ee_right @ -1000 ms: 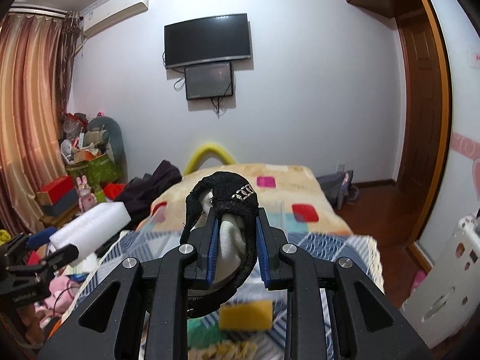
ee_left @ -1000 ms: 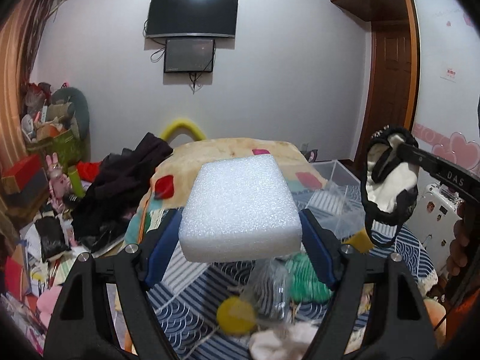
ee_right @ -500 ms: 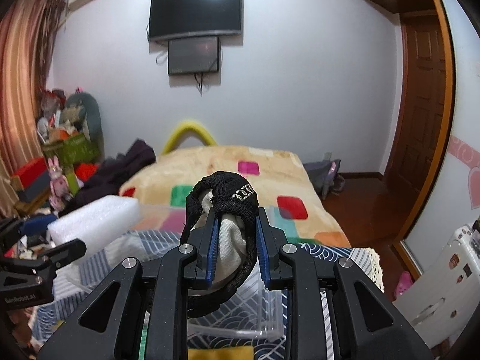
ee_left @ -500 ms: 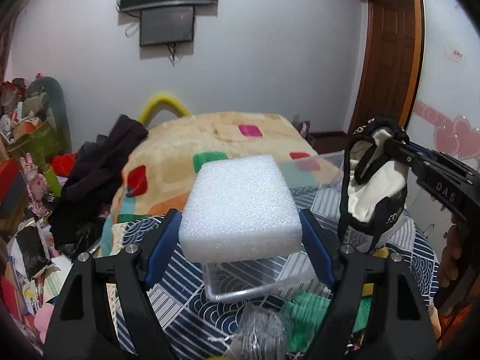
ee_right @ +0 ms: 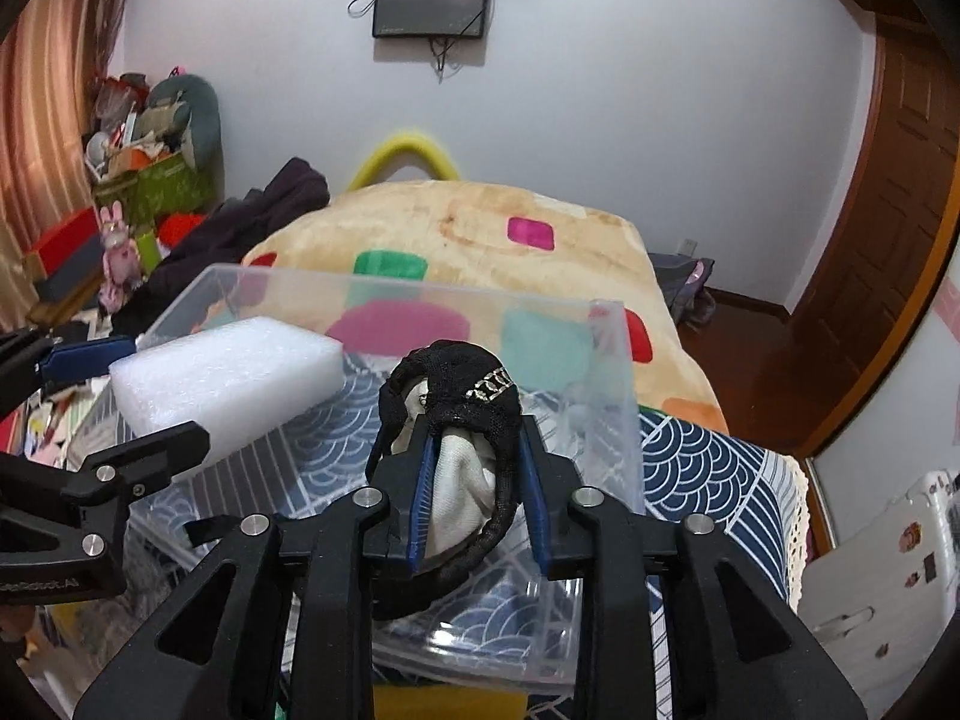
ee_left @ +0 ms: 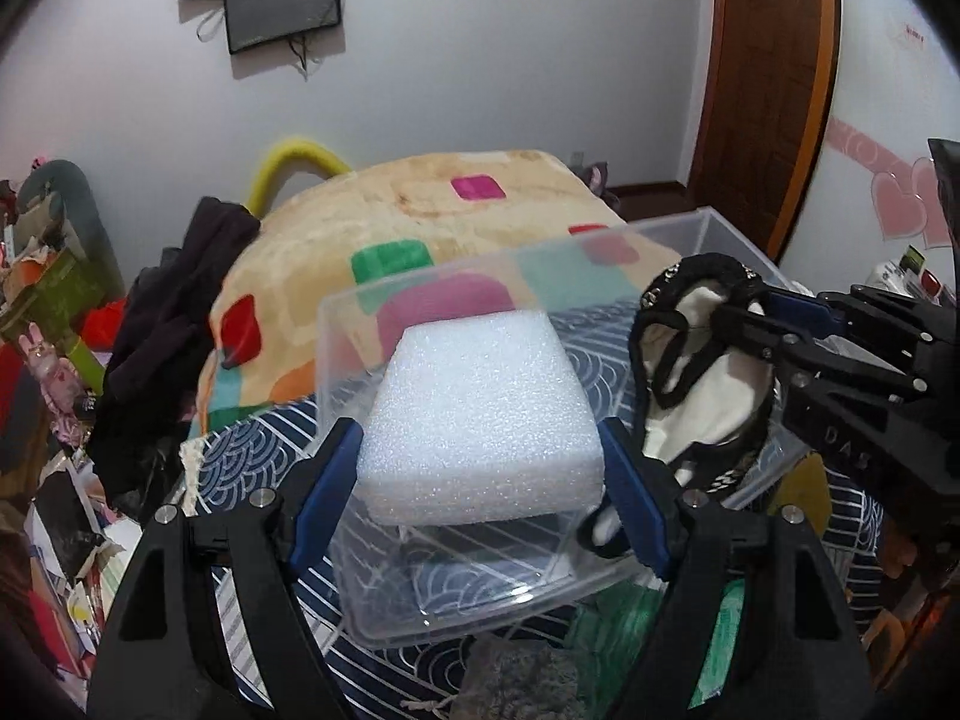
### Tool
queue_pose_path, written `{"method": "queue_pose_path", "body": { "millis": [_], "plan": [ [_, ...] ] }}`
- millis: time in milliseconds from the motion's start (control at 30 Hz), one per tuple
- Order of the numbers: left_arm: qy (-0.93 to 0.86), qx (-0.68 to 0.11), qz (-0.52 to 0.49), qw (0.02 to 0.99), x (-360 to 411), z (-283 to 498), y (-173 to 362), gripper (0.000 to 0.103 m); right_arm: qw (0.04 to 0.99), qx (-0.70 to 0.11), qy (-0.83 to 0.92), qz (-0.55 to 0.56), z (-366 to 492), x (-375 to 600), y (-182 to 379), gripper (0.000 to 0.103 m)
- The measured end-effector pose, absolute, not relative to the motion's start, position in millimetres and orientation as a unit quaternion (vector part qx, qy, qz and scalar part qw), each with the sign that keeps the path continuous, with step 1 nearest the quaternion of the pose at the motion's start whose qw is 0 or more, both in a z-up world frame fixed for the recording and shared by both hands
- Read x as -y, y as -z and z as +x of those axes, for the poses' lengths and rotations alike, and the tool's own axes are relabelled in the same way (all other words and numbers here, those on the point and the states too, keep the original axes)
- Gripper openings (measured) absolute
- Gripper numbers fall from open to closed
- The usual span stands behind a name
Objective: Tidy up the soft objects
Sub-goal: 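Lower the foam block into the clear box with the left tool while the right tool drops the pouch in, then grasp the yellow sponge with the right tool while the left tool grasps the bagged steel wool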
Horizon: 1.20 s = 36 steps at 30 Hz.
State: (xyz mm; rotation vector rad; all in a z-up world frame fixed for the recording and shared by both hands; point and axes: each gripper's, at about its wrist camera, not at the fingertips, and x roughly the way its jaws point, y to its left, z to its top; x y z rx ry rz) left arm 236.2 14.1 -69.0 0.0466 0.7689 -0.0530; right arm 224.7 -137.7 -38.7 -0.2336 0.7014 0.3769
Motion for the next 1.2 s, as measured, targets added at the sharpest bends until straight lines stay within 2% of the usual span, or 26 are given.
{"method": "queue_pose_path", "body": {
  "millis": [167,300,433,567,733,900,1033,1200],
  "plan": [
    [0.030,-0.395,0.011,0.918,-14.4,238.6,73.3,0.079,0.915,-0.334,-0.195,-0.118,216.8,143.1,32.1,0.029],
    [0.032,-0.397,0.003,0.917,-16.7,234.3,70.7,0.080,0.920,-0.316,-0.202,-0.109,207.8,149.5,20.5,0.038],
    [0.033,-0.383,0.002,0.923,-19.4,223.7,60.1,0.087,0.928,-0.292,-0.208,-0.103,195.7,153.6,5.9,0.052],
    [0.031,-0.362,0.004,0.932,-20.6,209.1,43.4,0.093,0.935,-0.265,-0.213,-0.097,183.5,158.7,-8.9,0.054],
    [0.024,-0.331,0.010,0.943,-21.3,185.8,21.9,0.101,0.944,-0.237,-0.212,-0.088,169.5,161.7,-19.6,0.067],
    [0.021,-0.310,0.026,0.950,-18.6,160.2,10.0,0.102,0.947,-0.228,-0.209,-0.086,156.8,168.1,-15.5,0.069],
    [0.025,-0.312,0.025,0.950,-20.6,142.9,14.0,0.102,0.949,-0.227,-0.203,-0.077,145.8,173.3,-8.8,0.081],
    [0.026,-0.331,0.021,0.943,-25.4,130.2,34.8,0.102,0.945,-0.245,-0.200,-0.078,140.3,174.7,7.3,0.082]
  ]
}}
